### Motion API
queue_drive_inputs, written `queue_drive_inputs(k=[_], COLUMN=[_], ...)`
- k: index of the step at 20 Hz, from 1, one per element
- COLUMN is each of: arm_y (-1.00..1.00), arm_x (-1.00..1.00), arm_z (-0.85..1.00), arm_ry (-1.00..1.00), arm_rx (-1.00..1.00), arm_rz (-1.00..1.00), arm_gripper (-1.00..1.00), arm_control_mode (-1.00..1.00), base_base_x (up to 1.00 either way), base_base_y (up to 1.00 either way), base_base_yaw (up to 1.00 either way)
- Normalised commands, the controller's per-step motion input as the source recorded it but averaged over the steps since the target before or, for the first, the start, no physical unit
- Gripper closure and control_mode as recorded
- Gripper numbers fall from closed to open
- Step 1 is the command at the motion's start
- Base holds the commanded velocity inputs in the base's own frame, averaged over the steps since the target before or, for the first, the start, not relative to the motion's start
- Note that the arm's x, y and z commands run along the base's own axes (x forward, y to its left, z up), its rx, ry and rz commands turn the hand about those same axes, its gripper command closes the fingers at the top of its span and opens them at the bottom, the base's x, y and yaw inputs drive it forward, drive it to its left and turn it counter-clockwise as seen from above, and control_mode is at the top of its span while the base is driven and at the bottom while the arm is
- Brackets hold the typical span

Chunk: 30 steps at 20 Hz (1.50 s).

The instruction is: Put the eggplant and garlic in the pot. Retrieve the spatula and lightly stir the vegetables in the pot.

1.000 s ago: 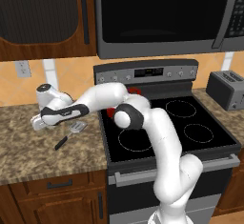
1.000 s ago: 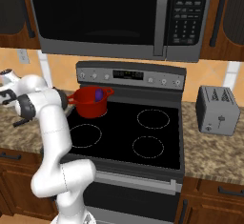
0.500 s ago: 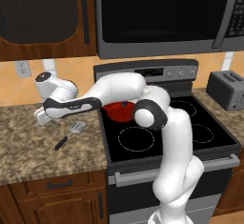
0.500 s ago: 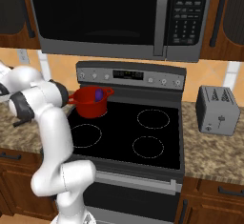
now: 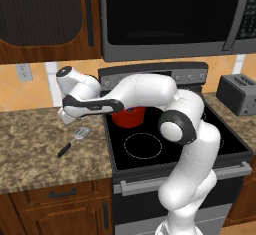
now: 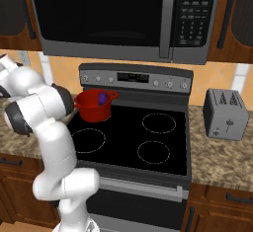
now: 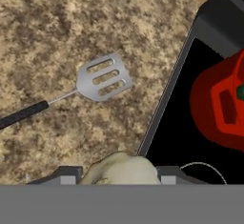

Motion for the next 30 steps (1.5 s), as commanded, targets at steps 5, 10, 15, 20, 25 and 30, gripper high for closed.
queue_drive_inputs(k=[5, 10, 15, 20, 25, 30], arm_y=[-0.90, -0.62, -0.42, -0.53, -0.35, -0.22], arm_x=[0.00, 0.00, 0.02, 0.26, 0.43, 0.43], arm_z=[0.19, 0.11, 0.06, 0.04, 0.00, 0.00], arm_ry=[0.00, -0.02, -0.03, -0.01, 0.00, 0.00], arm_rx=[-0.02, -0.01, -0.01, -0.01, -0.07, -0.04], arm_rz=[0.00, 0.00, 0.00, -0.01, 0.00, 0.00], arm_gripper=[1.00, 1.00, 1.00, 1.00, 1.00, 1.00], arm_control_mode=[-1.00, -1.00, -1.00, -1.00, -1.00, -1.00], base_base_x=[0.00, 0.00, 0.00, 0.00, 0.00, 0.00], base_base_y=[0.00, 0.00, 0.00, 0.00, 0.00, 0.00], base_base_yaw=[0.00, 0.00, 0.00, 0.00, 0.00, 0.00])
